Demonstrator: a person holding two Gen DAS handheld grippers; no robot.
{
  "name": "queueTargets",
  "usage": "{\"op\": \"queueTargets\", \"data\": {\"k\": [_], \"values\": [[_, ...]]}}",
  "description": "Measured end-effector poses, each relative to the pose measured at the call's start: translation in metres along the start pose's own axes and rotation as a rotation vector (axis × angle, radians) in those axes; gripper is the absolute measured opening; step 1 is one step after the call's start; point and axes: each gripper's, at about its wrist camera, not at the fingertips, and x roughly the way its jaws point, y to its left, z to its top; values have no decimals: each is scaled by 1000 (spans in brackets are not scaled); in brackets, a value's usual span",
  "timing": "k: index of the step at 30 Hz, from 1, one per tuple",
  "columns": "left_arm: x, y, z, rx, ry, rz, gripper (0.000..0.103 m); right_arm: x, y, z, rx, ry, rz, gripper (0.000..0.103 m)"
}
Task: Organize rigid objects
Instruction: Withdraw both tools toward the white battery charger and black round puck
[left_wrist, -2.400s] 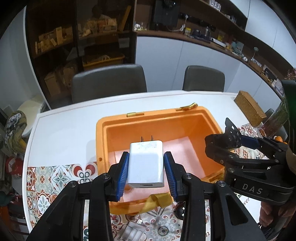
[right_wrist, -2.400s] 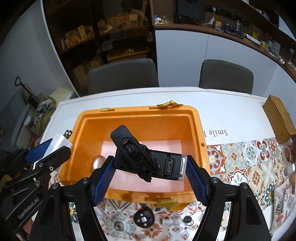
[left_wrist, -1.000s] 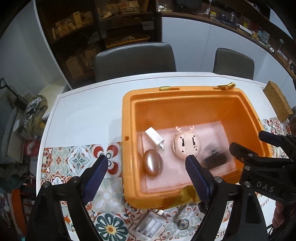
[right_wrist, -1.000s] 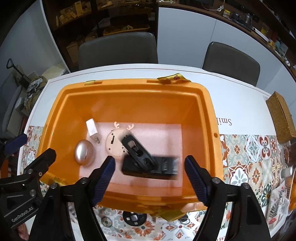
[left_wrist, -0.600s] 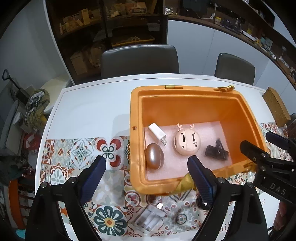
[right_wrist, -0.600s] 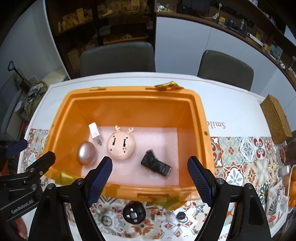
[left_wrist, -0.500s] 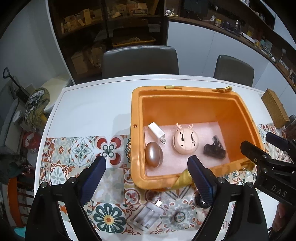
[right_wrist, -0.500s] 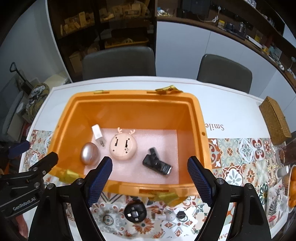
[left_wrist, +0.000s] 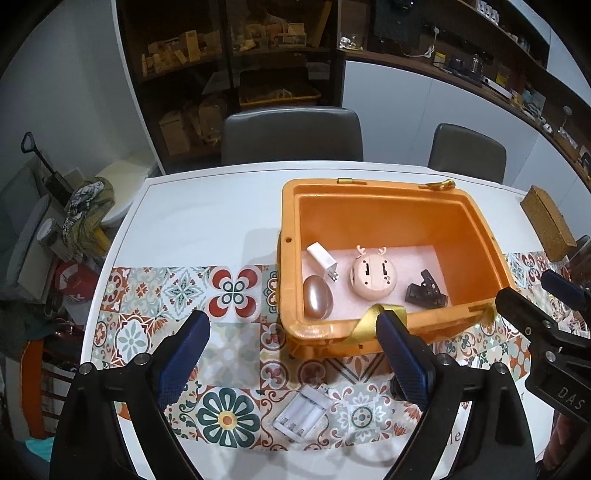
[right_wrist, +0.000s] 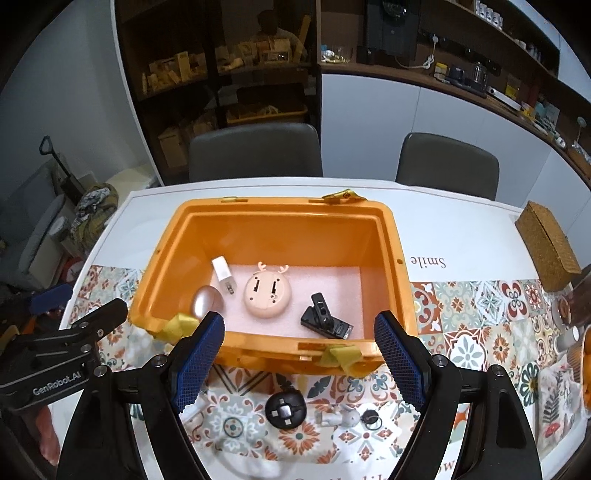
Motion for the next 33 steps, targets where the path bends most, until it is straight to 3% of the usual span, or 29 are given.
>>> {"op": "queueTargets", "data": {"k": [10, 17, 33], "values": [[-14, -2, -22, -6, -10, -23, 95, -27, 1, -23, -2, -60, 9, 83], [-14, -1, -41, -25, 23, -56, 95, -23, -1, -39, 19, -37, 31, 83], [11, 3, -84, -55, 104, -21, 95, 1, 2, -84, 38, 35, 60, 83]]}}
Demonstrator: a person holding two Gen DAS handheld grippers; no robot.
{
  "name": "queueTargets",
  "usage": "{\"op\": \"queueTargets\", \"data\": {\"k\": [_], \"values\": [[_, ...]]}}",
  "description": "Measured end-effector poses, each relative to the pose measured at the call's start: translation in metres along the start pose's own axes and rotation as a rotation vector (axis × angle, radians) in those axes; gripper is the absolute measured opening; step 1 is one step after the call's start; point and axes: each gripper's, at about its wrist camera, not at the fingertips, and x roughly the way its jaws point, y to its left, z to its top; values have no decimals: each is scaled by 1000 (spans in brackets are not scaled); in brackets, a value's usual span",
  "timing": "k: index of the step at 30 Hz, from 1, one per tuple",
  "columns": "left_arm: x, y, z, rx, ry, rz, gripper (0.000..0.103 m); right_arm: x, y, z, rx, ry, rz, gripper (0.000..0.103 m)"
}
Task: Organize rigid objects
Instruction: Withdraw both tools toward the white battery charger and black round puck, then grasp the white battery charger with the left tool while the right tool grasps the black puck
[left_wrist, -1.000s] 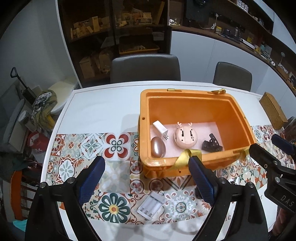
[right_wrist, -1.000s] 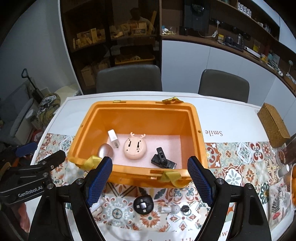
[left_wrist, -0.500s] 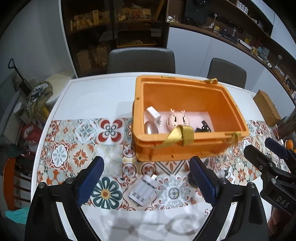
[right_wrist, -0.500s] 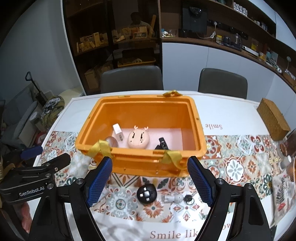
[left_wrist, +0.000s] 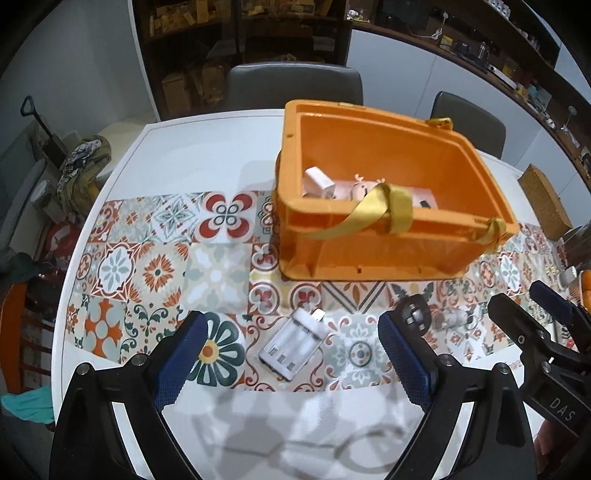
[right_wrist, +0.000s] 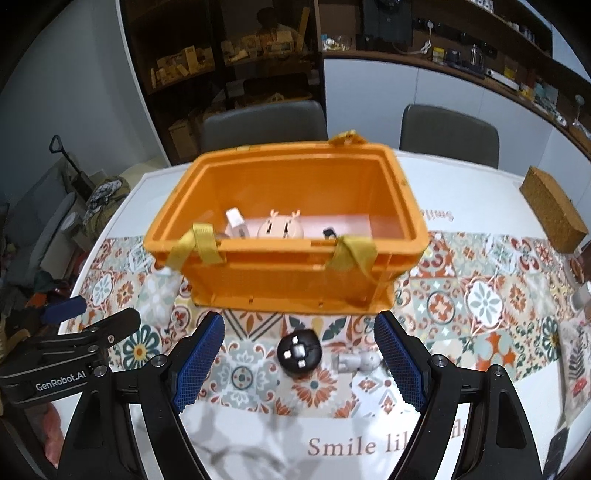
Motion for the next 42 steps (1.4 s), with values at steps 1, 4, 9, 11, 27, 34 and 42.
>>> {"op": "queueTargets", "data": {"k": [1, 4, 9, 11, 27, 34, 42], "values": [[1, 1, -3, -2, 2, 7, 95, 2, 1, -3, -3, 3, 1, 83], [5, 3, -10, -9, 6, 16, 95, 7, 4, -10, -15, 5, 13, 83], [9, 8, -21, -35, 10, 18, 95, 12, 4, -17, -20, 2, 45, 83], [14, 10, -24, -44, 26, 11, 95, 15, 5, -19, -19, 0, 57, 83], [56, 5, -32, -18, 99, 54, 95, 64, -2, -34, -1, 71, 103, 83], [74, -1, -32, -4, 131, 61, 95, 85, -7, -36, 6, 107, 114, 83], [90, -1, -31, 0, 157, 81, 95, 111, -7, -39, 1, 164, 94, 75]]}}
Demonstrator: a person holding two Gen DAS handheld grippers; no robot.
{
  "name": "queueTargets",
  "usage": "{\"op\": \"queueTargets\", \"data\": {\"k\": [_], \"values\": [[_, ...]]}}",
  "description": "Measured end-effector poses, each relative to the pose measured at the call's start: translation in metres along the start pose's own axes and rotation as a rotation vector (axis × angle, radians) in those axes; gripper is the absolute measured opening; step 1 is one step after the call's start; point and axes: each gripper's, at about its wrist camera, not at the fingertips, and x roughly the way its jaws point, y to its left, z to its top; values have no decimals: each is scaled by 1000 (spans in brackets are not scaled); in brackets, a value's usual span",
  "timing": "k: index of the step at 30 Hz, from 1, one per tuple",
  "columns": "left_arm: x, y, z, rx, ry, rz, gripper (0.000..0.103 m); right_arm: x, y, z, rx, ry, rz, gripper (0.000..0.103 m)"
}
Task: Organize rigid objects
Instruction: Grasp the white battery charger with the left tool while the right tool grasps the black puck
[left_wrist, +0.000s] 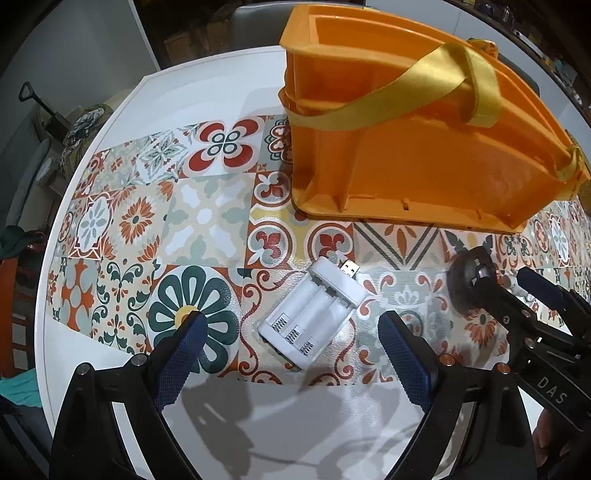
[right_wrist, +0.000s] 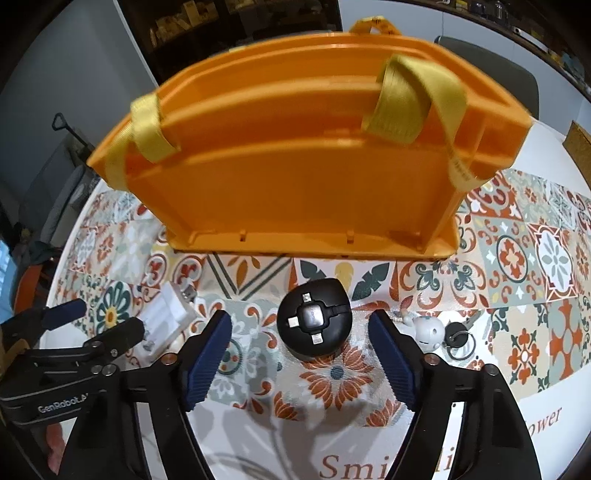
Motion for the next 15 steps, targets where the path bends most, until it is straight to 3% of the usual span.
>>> {"op": "queueTargets", "data": {"k": [15], "values": [[26, -5, 0, 4, 53, 8, 95, 38, -2, 0, -11, 54, -36, 65]]}}
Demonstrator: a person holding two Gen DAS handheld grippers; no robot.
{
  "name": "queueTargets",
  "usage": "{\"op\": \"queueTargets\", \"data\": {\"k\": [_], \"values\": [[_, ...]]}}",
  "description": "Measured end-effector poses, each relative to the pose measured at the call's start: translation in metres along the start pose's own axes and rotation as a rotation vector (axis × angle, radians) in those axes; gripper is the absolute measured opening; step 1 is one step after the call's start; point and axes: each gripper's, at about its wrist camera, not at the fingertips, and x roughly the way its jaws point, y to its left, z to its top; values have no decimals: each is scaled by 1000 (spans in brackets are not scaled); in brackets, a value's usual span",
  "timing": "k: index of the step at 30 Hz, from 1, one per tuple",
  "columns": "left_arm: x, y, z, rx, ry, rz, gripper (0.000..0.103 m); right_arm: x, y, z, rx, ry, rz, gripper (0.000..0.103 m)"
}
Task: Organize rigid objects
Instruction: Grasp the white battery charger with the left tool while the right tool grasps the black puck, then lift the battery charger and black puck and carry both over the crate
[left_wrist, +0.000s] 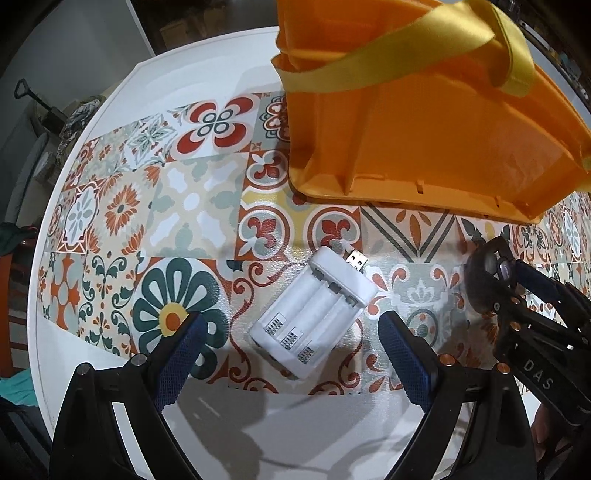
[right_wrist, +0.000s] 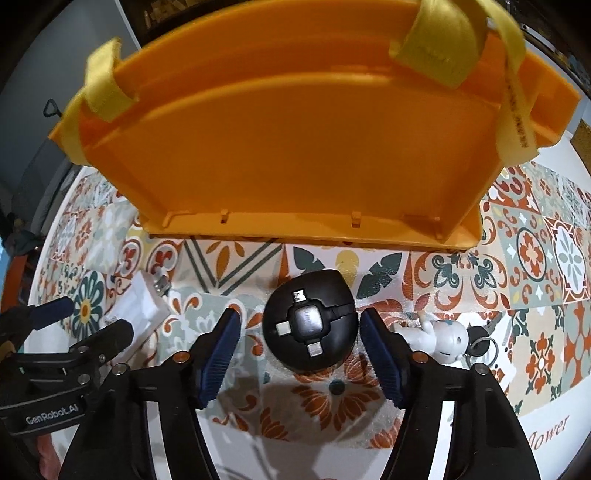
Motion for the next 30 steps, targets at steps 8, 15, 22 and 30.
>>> {"op": "queueTargets", "data": {"k": [8, 15, 22, 30], "values": [[5, -3, 0, 1, 4, 3, 95, 14, 4, 1, -26, 15, -46, 56], [5, 5, -2, -21, 12, -9, 95, 13, 7, -2, -34, 10, -64, 56], [0, 13, -4, -68, 11, -35, 95, -1, 14, -6, -32, -6, -58, 56], [-2, 6, -10, -158, 6, -4, 95, -21, 17, -11, -100, -36, -58, 56]]}}
